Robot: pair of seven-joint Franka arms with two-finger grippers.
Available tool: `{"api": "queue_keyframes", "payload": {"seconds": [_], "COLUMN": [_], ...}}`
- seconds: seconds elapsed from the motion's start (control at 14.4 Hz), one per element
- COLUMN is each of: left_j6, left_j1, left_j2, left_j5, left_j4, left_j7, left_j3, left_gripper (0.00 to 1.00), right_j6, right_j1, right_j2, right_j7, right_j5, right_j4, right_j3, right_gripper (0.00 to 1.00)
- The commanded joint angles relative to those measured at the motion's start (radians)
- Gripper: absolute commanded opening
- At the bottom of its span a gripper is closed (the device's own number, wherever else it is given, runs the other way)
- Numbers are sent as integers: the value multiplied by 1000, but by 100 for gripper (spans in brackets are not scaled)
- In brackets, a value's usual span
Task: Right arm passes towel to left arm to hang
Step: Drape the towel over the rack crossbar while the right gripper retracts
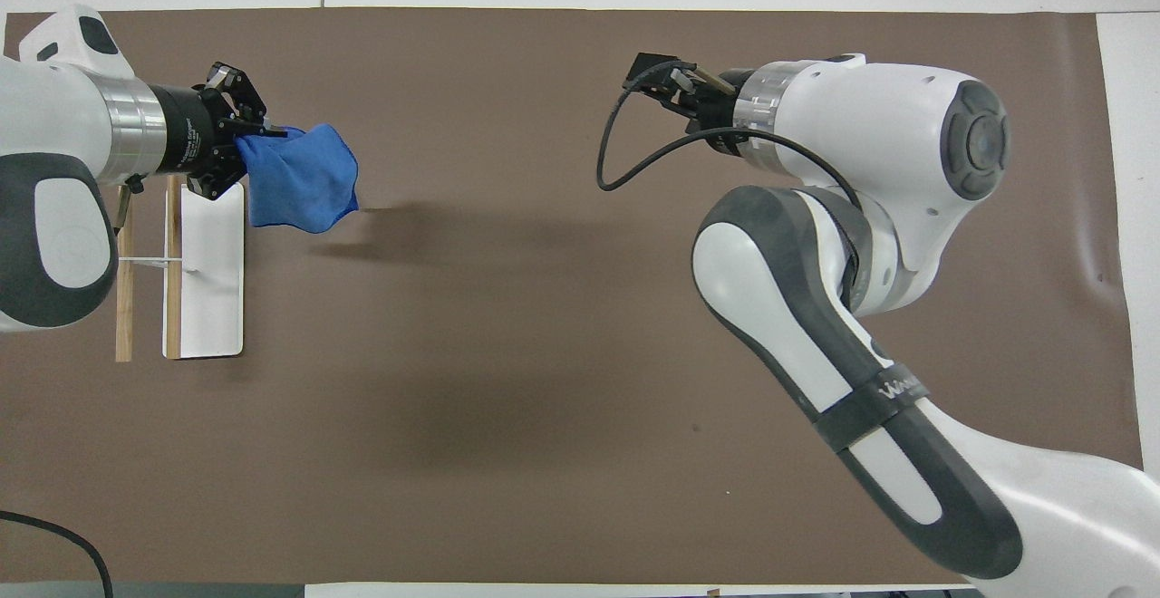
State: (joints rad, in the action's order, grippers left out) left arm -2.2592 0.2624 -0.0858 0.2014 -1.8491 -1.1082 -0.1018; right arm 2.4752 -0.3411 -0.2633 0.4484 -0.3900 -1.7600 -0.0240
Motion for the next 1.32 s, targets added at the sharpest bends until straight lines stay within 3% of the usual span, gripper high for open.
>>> {"api": "queue_keyframes", "payload": {"seconds": [0.0,0.28,0.42,0.62,1.04,1.25], "left_j6": [-16,-31,-106,-114,-187,-227], "left_j1": [-24,-67,-110,-152,-282,-350], "left_j2": [33,147,152,159,192,205], "left_j5": [-92,-132,-132,-132,-132,-129], "left_j4": [-27,-178,-209,-216,-291,-324], "left_j7": [-24,-104,-129,-194,-240,-252], "left_j3": [1,1,2,2,5,5], "left_gripper": [0,0,0,0,0,0], "right_j6": [-132,-339,-432,-557,-988,-996], "right_j1": [72,152,204,272,330,323], "right_j2": [61,90,139,199,202,220], "right_j7": [-42,-115,-212,-318,-384,-385], "right_j5": [176,318,335,344,420,439], "right_j4": [-50,-32,-27,0,295,254], "right_j3": [12,10,10,9,9,9], "right_gripper": [100,100,100,100,100,100]}}
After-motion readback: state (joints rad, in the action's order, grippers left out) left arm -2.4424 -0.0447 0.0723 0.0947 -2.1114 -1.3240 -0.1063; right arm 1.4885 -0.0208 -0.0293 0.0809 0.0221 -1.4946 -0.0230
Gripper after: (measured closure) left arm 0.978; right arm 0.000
